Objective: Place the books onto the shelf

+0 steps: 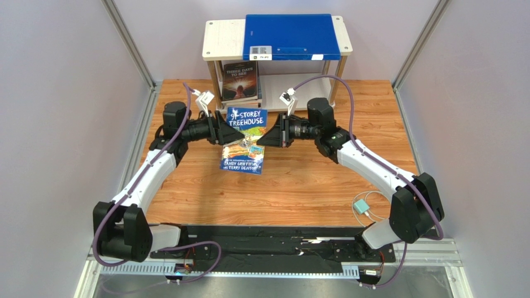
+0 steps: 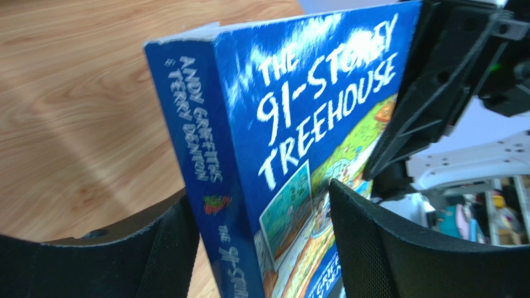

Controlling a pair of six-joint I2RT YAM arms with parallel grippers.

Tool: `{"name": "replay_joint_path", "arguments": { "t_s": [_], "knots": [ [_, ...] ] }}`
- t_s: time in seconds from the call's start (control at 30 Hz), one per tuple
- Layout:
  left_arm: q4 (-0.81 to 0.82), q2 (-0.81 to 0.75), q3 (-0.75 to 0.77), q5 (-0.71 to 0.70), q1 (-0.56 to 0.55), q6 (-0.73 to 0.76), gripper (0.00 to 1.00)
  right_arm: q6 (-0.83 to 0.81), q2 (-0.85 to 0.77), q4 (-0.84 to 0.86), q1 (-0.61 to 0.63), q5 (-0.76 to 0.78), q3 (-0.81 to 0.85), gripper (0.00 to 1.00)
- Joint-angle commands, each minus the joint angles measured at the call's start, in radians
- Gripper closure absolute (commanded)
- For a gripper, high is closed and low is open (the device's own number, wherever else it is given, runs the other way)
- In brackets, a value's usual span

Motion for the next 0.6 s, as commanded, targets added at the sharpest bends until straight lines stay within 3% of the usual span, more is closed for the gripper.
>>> {"name": "replay_joint_path", "arguments": {
  "t_s": [0.0,0.03,0.07,0.17,0.2,0.3,0.4,0.57],
  "knots": [
    [0.26,0.015,-0.021,0.141,-0.004,-0.117,0.27,0.048,-0.041,0.182,0.007,-0.087,0.019,1.0],
    [0.262,0.019,-0.018,0.155,-0.008,-0.129,0.32,0.049,-0.03,0.173,0.007,-0.088,0.024,1.0],
    [0.256,0.023,-0.01,0.161,-0.011,-0.129,0.57,0.045,-0.027,0.158,0.007,-0.081,0.037,0.98],
    [0.17,0.03,0.031,0.151,-0.013,-0.103,1.0,-0.004,-0.036,0.046,0.007,0.023,0.051,0.62],
    [0.115,0.02,0.042,0.132,-0.013,-0.084,1.0,-0.017,-0.044,0.026,0.007,0.051,0.047,0.44],
    [0.099,-0.019,0.062,0.092,-0.013,-0.088,1.0,-0.011,-0.093,0.026,0.003,0.152,-0.034,0.13],
    [0.143,-0.037,0.074,0.083,-0.013,-0.143,1.0,0.046,-0.136,0.107,-0.013,0.179,-0.14,0.06],
    [0.245,-0.04,0.079,0.083,-0.013,-0.238,1.0,0.159,-0.157,0.313,-0.021,0.163,-0.287,0.04]
  ]
}}
